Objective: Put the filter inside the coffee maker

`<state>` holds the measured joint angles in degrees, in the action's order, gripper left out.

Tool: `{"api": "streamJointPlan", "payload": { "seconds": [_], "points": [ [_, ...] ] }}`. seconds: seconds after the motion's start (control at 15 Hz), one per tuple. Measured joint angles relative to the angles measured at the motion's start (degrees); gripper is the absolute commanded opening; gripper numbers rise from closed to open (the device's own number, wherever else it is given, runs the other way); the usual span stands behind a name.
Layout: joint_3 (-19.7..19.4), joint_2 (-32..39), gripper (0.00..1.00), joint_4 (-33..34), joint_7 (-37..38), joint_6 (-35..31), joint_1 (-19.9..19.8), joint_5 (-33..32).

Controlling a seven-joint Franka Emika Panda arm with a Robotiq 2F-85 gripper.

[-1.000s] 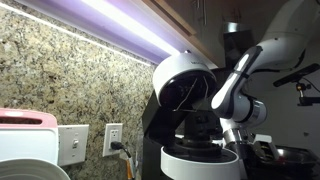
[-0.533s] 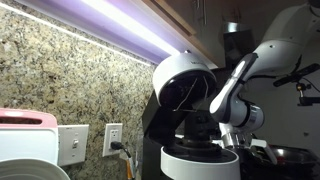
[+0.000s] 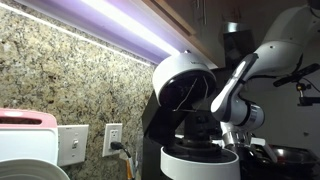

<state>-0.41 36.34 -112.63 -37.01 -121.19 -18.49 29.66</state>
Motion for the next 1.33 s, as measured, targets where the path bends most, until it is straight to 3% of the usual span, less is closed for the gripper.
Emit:
{"api": "streamJointPlan", "payload": {
  "seconds": [0.67, 0.73, 0.87, 1.33],
  "points": [
    [0.24, -0.21, 1.0, -0.63, 0.04, 0.12, -1.59, 0.2],
    [0.34, -0.21, 0.75, -0.65, 0.04, 0.12, -1.66, 0.21],
    [0.78, -0.21, 0.66, -0.65, 0.04, 0.12, -1.77, 0.23],
    [1.7, -0.21, 0.12, -0.65, 0.13, 0.12, -1.67, 0.24]
  ]
}}
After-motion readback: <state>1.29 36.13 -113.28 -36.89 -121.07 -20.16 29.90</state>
